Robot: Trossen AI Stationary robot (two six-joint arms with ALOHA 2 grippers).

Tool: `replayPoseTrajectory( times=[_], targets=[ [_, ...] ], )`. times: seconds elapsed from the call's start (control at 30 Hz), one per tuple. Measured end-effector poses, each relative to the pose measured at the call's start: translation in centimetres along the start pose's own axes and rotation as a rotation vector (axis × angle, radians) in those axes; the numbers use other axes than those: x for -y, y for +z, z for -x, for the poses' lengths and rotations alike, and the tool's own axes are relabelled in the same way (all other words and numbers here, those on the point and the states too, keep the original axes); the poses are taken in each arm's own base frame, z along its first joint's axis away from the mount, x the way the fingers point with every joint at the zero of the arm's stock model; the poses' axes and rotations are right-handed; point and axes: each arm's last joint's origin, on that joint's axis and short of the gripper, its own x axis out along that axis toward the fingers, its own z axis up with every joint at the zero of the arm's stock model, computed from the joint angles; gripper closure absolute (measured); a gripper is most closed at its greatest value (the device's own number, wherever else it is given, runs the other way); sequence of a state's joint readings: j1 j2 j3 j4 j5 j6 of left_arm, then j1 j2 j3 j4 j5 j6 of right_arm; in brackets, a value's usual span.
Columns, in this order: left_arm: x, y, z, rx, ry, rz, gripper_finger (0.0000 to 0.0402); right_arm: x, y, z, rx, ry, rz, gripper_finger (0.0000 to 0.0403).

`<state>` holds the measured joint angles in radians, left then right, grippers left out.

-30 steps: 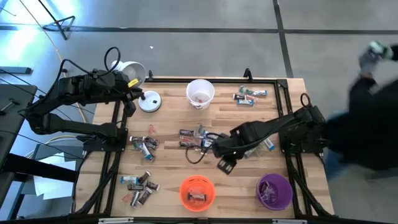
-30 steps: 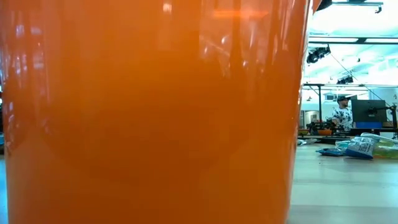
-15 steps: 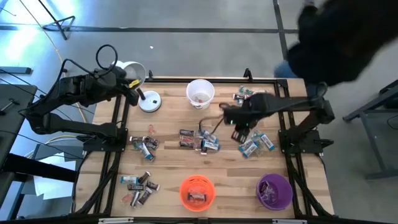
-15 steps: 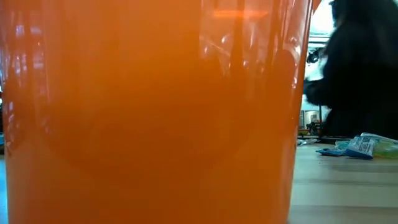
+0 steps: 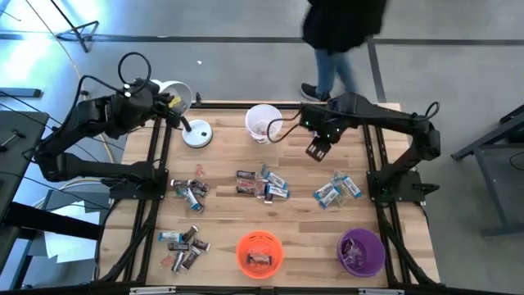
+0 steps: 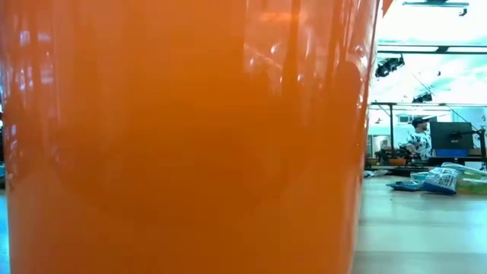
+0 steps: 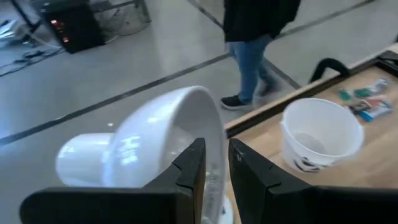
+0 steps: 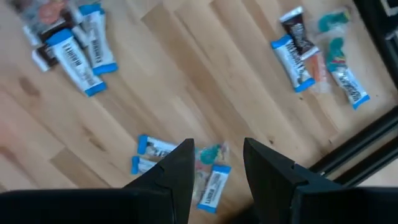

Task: Organize candy in baskets
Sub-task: Put the white chocolate bar into the orange bucket

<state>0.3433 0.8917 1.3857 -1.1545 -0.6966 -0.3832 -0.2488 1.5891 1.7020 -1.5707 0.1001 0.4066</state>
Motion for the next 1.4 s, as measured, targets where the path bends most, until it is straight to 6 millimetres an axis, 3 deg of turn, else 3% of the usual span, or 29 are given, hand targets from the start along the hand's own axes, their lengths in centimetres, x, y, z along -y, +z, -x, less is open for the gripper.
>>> replayPoseTrajectory(
  times=[0.43, 0.77, 0.93, 1.03, 1.17, 1.4],
  targets=[
    [-1.7, 0.4, -1.0, -0.021, 0.145, 0.011, 0.0346, 5.5, 1.5, -0.9, -0.034, -0.013, -0.105, 0.0270],
    [-2.5, 0.5, -1.3, -0.032, 0.210, 0.020, 0.0346, 8.7, 0.0, -7.7, -0.288, -0.006, -0.110, 0.0270],
    [-2.7, 0.5, -1.4, -0.034, 0.227, 0.022, 0.0346, 10.2, -0.1, -9.4, -0.286, -0.014, -0.045, 0.0270],
    [-2.8, 0.6, -1.4, -0.028, 0.226, 0.024, 0.0346, 11.1, 0.1, -9.5, -0.265, -0.033, -0.013, 0.0270],
    [-2.5, 1.0, -1.5, -0.001, 0.162, 0.052, 0.0346, 12.0, 0.4, -8.9, -0.243, -0.002, -0.095, 0.0270],
    [-2.1, 1.5, -1.5, 0.024, 0.048, 0.089, 0.0346, 12.2, 0.9, -7.5, -0.203, 0.018, -0.106, 0.0270]
  ],
)
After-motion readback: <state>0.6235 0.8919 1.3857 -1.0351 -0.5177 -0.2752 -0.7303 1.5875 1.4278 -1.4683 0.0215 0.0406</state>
